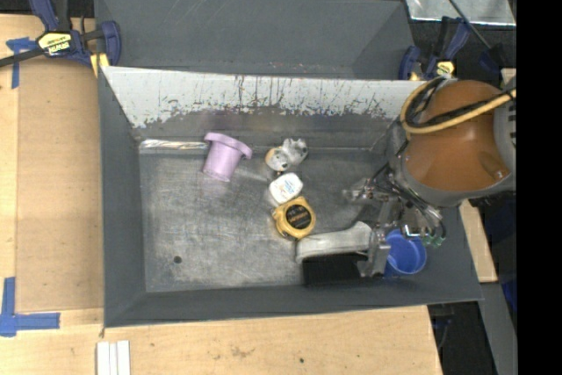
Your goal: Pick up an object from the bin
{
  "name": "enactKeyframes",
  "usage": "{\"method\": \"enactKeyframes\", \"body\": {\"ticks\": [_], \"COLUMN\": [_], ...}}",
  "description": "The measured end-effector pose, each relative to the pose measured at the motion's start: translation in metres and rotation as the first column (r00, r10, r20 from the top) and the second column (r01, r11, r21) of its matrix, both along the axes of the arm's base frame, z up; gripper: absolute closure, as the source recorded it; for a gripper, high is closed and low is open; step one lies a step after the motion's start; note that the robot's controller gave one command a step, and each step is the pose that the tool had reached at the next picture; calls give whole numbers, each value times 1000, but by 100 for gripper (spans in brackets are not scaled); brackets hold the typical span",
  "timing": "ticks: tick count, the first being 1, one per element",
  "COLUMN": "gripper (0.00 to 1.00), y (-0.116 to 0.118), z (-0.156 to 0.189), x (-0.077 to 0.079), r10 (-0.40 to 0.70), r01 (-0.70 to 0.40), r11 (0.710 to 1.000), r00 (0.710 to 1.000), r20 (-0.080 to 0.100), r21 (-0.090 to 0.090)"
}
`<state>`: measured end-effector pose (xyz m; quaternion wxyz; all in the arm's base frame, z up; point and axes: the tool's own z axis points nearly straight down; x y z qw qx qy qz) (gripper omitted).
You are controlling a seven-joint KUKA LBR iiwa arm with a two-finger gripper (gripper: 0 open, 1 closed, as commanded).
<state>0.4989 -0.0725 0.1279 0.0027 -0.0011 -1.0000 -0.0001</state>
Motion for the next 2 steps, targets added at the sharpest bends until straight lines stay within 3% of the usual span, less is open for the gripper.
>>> {"method": "enactKeyframes", "body": {"ticks": [1, 2], "gripper": [0, 100], "y": [0, -2], "z": [4, -53], "x": [2, 4], "r10": [3, -62], "r01": [-3, 62], "r11": [1000, 998], "r00": [1000, 998], "r20": [8, 18], "r21": [-1, -1]}}
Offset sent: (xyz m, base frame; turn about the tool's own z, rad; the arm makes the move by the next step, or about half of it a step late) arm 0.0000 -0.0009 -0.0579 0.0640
